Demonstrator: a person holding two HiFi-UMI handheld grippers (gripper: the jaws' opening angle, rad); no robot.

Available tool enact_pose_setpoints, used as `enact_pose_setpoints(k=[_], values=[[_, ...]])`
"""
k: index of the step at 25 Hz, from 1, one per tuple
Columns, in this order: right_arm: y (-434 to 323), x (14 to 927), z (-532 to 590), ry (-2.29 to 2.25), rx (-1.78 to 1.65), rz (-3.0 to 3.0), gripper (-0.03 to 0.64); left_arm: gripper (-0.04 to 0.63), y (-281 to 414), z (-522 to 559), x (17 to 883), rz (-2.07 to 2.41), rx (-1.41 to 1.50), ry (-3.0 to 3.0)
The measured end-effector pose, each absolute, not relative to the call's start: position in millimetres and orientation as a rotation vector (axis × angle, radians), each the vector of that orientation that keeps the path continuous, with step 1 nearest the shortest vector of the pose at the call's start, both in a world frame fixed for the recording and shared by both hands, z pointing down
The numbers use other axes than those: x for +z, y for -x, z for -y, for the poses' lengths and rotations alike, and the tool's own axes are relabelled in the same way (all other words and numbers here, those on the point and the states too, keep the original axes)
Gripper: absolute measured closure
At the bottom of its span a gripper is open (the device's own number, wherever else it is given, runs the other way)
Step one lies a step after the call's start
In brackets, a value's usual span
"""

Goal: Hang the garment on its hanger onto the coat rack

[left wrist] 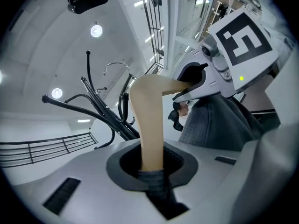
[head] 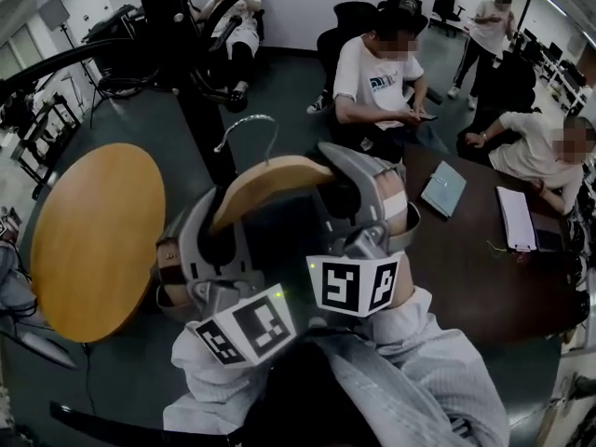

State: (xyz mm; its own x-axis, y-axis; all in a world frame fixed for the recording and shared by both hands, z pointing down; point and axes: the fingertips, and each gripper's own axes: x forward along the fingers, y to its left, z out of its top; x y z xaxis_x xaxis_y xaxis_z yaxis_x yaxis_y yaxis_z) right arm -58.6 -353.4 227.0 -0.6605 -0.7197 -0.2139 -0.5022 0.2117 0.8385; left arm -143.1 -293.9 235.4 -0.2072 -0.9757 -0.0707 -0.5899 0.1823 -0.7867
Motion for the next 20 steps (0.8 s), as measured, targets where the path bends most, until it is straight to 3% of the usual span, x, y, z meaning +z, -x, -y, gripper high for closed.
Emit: enact_pose_setpoints(k=[20], values=[[147.9, 230.9, 423.2, -0.856, -1.433, 2.49, 0.545, 0.546, 215.2, 344.8, 239.9, -2.108, -1.004, 1.32]])
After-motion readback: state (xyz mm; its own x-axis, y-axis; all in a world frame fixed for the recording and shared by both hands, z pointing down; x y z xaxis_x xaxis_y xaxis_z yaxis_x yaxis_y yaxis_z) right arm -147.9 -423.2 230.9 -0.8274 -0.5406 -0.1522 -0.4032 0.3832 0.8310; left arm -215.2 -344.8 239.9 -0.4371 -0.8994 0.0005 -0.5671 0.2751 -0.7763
